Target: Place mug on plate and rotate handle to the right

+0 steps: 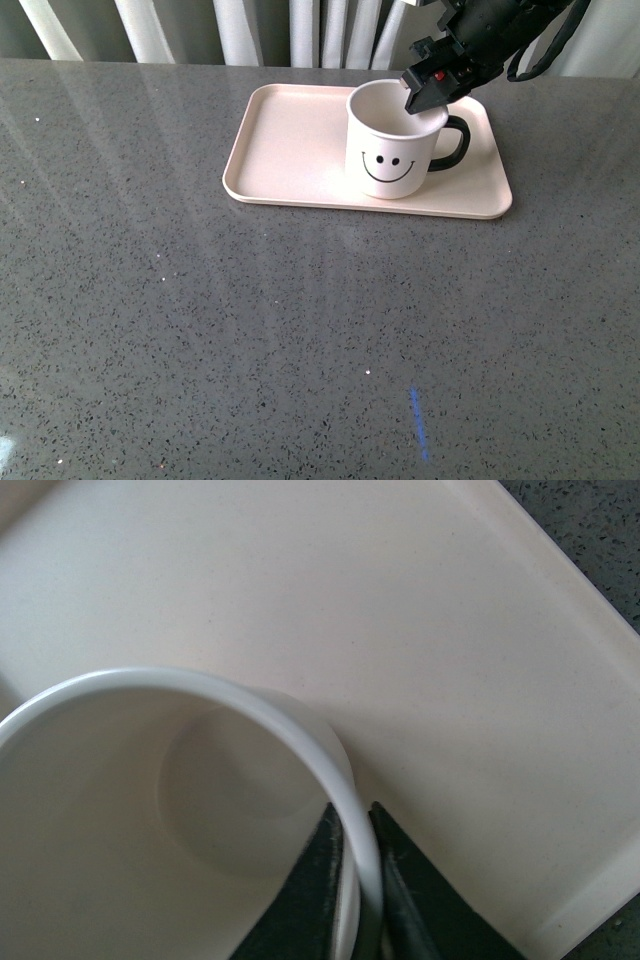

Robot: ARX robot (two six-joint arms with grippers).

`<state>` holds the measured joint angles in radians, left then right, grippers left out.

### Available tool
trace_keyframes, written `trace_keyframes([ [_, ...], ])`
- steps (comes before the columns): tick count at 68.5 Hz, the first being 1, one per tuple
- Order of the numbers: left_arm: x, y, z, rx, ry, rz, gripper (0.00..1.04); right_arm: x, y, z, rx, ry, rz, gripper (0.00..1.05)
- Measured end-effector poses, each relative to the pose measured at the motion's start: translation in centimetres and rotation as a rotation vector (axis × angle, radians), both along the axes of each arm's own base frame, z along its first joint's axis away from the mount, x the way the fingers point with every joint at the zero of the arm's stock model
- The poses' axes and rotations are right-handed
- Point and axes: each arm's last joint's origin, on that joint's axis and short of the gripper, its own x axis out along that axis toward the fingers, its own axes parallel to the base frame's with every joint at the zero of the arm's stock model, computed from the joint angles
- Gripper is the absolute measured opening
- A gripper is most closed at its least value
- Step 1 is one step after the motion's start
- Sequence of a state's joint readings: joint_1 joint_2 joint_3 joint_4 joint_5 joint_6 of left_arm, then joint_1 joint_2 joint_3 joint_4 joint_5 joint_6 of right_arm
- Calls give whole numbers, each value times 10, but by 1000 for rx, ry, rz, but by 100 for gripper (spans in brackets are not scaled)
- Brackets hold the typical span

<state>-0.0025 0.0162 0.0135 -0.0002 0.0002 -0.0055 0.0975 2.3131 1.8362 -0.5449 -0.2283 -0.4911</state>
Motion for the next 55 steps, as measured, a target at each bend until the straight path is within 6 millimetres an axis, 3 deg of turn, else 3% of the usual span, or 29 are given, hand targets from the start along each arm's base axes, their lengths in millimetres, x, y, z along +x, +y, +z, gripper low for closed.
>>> trace_keyframes([
  [6, 0, 0, 0, 0, 0, 0, 95, 0, 0, -2, -1, 4, 0, 36],
  [24, 0, 0, 0, 0, 0, 0, 95, 1, 1, -1, 19, -4, 11, 75],
  [33, 0, 0, 0, 0, 0, 0, 95, -2, 0, 10, 52, -37, 22, 95],
  [38, 0, 0, 0, 0, 0, 0, 95, -5, -2, 20, 76, -67, 22, 96],
  [46, 0, 0, 0, 0, 0, 0, 95, -17, -10, 58, 161, -184, 20, 96],
  [55, 0, 0, 0, 0, 0, 0, 95, -23, -15, 74, 174, -218, 19, 96],
])
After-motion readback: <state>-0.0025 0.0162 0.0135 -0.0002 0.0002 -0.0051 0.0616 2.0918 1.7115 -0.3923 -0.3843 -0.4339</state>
